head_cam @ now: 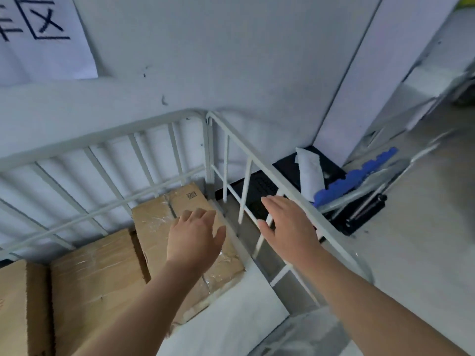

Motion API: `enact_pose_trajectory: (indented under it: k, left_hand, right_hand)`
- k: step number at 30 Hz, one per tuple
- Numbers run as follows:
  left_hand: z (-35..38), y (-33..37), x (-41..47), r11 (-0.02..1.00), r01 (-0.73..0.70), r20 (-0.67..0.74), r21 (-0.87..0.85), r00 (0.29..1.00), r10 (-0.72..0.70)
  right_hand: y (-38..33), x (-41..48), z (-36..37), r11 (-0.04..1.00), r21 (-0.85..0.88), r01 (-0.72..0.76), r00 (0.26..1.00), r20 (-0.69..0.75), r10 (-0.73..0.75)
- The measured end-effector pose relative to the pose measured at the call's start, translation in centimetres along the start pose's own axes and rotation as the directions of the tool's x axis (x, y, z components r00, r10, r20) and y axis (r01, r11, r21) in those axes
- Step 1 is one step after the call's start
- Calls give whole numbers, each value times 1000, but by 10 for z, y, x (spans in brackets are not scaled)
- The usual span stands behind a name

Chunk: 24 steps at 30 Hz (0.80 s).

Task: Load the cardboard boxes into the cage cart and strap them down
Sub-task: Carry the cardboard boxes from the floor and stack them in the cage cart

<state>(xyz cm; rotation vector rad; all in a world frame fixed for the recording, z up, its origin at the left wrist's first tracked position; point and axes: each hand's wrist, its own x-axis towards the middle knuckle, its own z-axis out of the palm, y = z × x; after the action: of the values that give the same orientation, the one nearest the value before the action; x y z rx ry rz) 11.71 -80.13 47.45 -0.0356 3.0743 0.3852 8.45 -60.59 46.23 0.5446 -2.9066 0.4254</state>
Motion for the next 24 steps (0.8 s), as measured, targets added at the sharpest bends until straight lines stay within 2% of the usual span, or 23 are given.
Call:
enact_pose_trajectory:
  k: [5, 11, 16, 24]
  left_hand:
    - [-39, 82, -33, 974, -224, 37, -29, 974, 225]
    - [-53, 194, -82, 862, -507, 58, 19, 861, 505]
    - [-40, 287, -140, 733, -680, 110, 9, 730, 675]
    - [6, 428, -279, 466, -884, 222, -18, 451, 865]
  right_hand:
    - [22, -80, -79, 981, -2, -194, 976, -101, 193]
    - [57, -192, -155, 883, -77, -463, 874, -206, 440]
    - [86, -306, -204, 754, -71, -653, 729, -325, 602]
    - [113, -518, -241, 481, -23, -877, 452, -383, 806]
